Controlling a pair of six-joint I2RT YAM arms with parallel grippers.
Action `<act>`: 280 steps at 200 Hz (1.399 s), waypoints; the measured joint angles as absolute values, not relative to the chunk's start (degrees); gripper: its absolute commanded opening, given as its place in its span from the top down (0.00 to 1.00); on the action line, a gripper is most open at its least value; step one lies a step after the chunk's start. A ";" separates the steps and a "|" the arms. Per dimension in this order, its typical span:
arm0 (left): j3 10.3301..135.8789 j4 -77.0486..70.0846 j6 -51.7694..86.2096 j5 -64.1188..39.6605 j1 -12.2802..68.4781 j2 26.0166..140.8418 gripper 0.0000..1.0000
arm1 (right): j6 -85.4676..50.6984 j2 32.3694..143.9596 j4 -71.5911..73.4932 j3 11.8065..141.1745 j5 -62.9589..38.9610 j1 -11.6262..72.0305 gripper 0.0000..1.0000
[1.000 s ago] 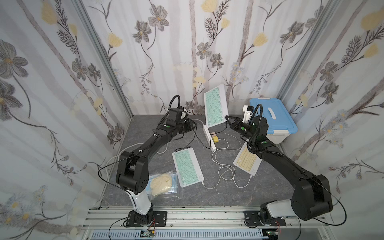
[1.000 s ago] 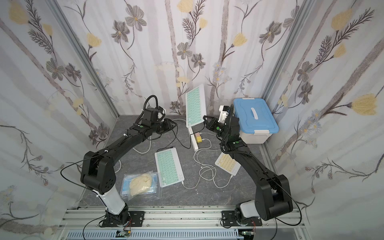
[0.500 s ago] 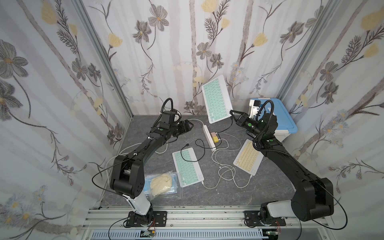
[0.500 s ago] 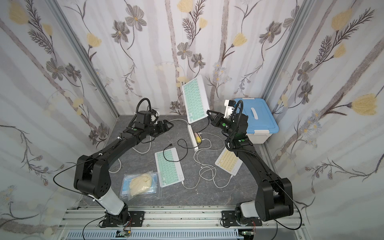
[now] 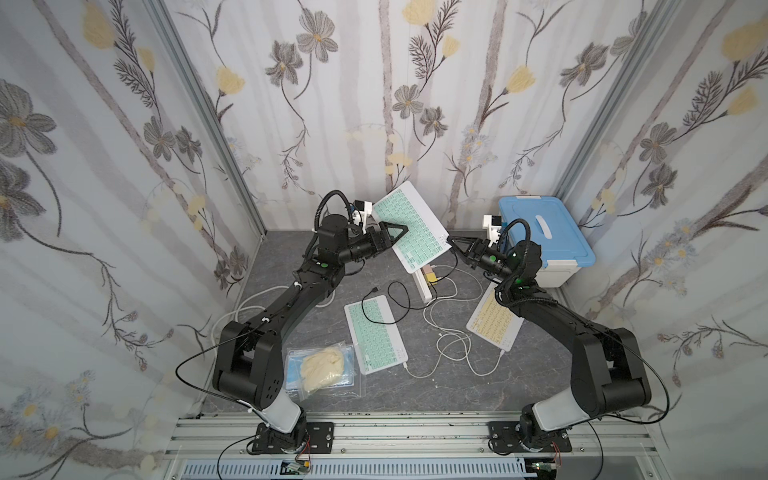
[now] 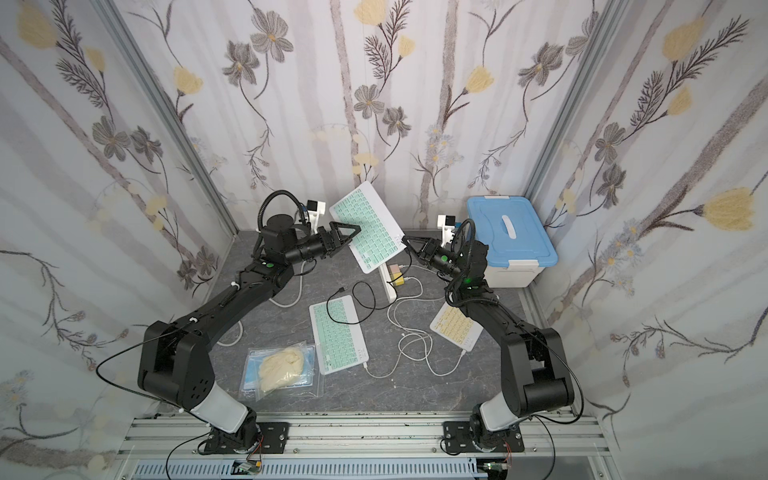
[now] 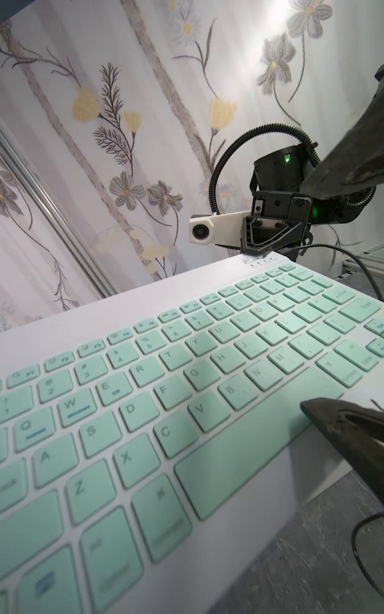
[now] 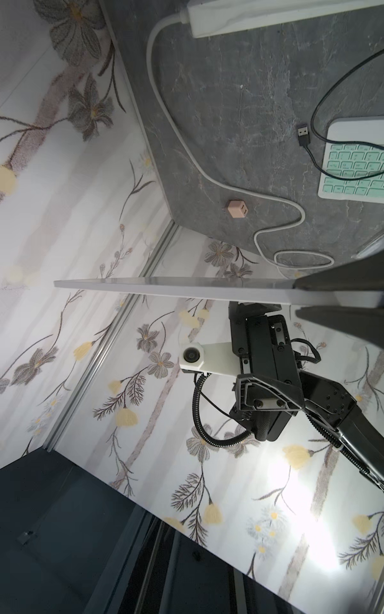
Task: Unplug the wireless keyboard
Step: Place the power cord at the center of the board.
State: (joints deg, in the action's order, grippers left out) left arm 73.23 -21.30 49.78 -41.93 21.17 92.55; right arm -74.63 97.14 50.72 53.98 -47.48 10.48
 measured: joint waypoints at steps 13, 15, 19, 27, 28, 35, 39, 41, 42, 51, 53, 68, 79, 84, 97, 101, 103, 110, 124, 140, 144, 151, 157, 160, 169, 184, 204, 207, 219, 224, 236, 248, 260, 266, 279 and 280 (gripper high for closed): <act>73.47 -22.15 50.35 -41.58 21.17 93.03 0.08 | -76.95 97.47 52.64 53.89 -47.57 10.52 1.00; 73.54 -22.15 50.43 -41.54 21.15 93.08 0.08 | -77.19 97.47 52.82 53.84 -47.57 10.55 1.00; 73.63 -22.11 50.54 -41.45 21.12 93.14 0.08 | -77.67 97.47 53.19 53.76 -47.57 10.55 1.00; 73.63 -22.15 50.65 -40.91 21.12 93.12 0.08 | -78.70 97.47 54.02 53.52 -47.55 10.52 1.00; 73.63 -22.17 50.65 -40.88 21.12 93.08 0.08 | -78.74 97.47 54.04 53.49 -47.55 10.52 1.00; 73.63 -22.13 50.81 -40.73 21.12 92.90 0.08 | -79.48 97.47 54.37 53.39 -47.37 10.48 1.00; 73.63 -22.06 50.81 -40.58 21.12 92.79 0.08 | -79.81 97.47 54.48 53.32 -47.35 10.48 1.00; 73.63 -22.00 50.81 -40.49 21.12 92.68 0.09 | -80.01 97.47 54.52 53.30 -47.35 10.48 1.00; 73.63 -21.93 50.81 -40.47 21.12 92.62 0.08 | -80.07 97.47 54.54 53.30 -47.35 10.48 1.00; 73.63 -21.50 50.81 -40.05 21.10 92.09 0.09 | -80.84 97.49 54.63 53.25 -47.31 10.50 1.00; 73.63 -21.34 50.81 -40.03 21.10 91.94 0.09 | -81.03 97.49 54.65 53.23 -47.27 10.50 1.00; 73.63 -19.64 50.74 -39.38 20.91 90.41 0.09 | -82.00 97.62 54.83 53.23 -47.11 10.52 1.00; 73.63 -17.58 50.04 -38.68 20.71 89.10 0.09 | -82.70 97.86 55.33 53.23 -46.89 10.52 1.00; 73.63 -16.43 49.58 -38.46 20.60 88.40 0.09 | -82.94 97.95 55.53 53.23 -46.81 10.55 1.00; 73.23 -13.37 48.75 -37.12 20.49 86.32 0.08 | -83.70 98.19 56.10 53.23 -46.50 10.55 1.00; 72.97 -12.73 48.36 -36.84 20.43 85.76 0.08 | -83.88 98.26 56.23 53.25 -46.41 10.55 1.00; 72.79 -12.45 48.18 -36.64 20.38 85.47 0.08 | -84.09 98.28 56.36 53.25 -46.39 10.55 1.00; 72.05 -11.55 48.01 -36.05 20.23 84.64 0.08 | -84.23 98.39 56.45 53.34 -46.28 10.55 1.00; 70.30 -11.03 48.01 -35.16 20.18 84.25 0.08 | -84.73 98.59 56.71 53.52 -46.06 10.66 1.00; 68.55 -11.31 49.28 -34.52 20.23 85.45 0.08 | -85.73 98.89 57.41 53.63 -45.98 10.98 1.00; 68.31 -11.53 49.80 -34.54 20.34 86.00 0.08 | -86.04 99.00 57.65 53.63 -45.93 11.11 1.00; 68.25 -11.92 50.28 -34.48 20.53 87.02 0.08 | -86.46 99.18 58.06 53.63 -45.93 11.31 1.00; 68.25 -12.75 50.98 -34.22 20.69 87.79 0.08 | -86.80 99.33 58.43 53.63 -45.93 11.38 1.00; 68.25 -13.23 51.29 -34.13 20.80 88.18 0.08 | -87.00 99.37 58.59 53.63 -45.93 11.46 1.00; 68.45 -14.90 51.90 -34.26 21.17 89.23 0.09 | -87.33 99.44 58.74 53.60 -45.93 11.66 1.00; 69.06 -18.09 52.99 -34.41 21.78 90.61 0.12 | -88.05 99.44 59.18 53.58 -45.93 11.97 1.00; 69.89 -23.97 54.59 -34.74 22.59 92.29 0.24 | -88.90 99.57 59.61 53.56 -45.91 12.34 1.00; 70.00 -25.04 54.89 -34.74 22.72 92.60 0.27 | -89.06 99.66 59.77 53.56 -45.91 12.34 1.00; 70.50 -28.36 56.07 -34.79 22.98 93.73 0.36 | -89.78 100.07 60.12 53.56 -45.91 12.49 1.00; 70.61 -29.61 56.80 -34.79 23.11 94.13 0.41 | -90.19 100.31 60.47 53.54 -45.87 12.56 1.00; 70.61 -31.64 58.02 -34.74 23.22 94.67 0.51 | -90.89 100.77 61.56 53.49 -45.63 12.69 1.00; 70.22 -33.34 58.92 -34.30 23.24 94.74 0.59 | -91.64 100.90 62.17 53.39 -45.23 12.75 1.00; 69.49 -34.59 59.59 -33.50 23.20 94.19 0.66 | -91.96 101.03 62.83 53.21 -45.21 12.80 1.00; 69.14 -34.74 59.88 -33.01 23.20 93.76 0.68 | -92.09 101.14 63.22 53.12 -45.21 12.84 1.00; 69.08 -34.98 60.01 -32.29 23.20 93.10 0.76 | -92.42 101.45 63.99 52.97 -45.21 12.93 1.00; 69.08 -35.03 60.01 -32.21 23.20 93.06 0.76 | -92.55 101.51 64.10 52.97 -45.21 12.93 1.00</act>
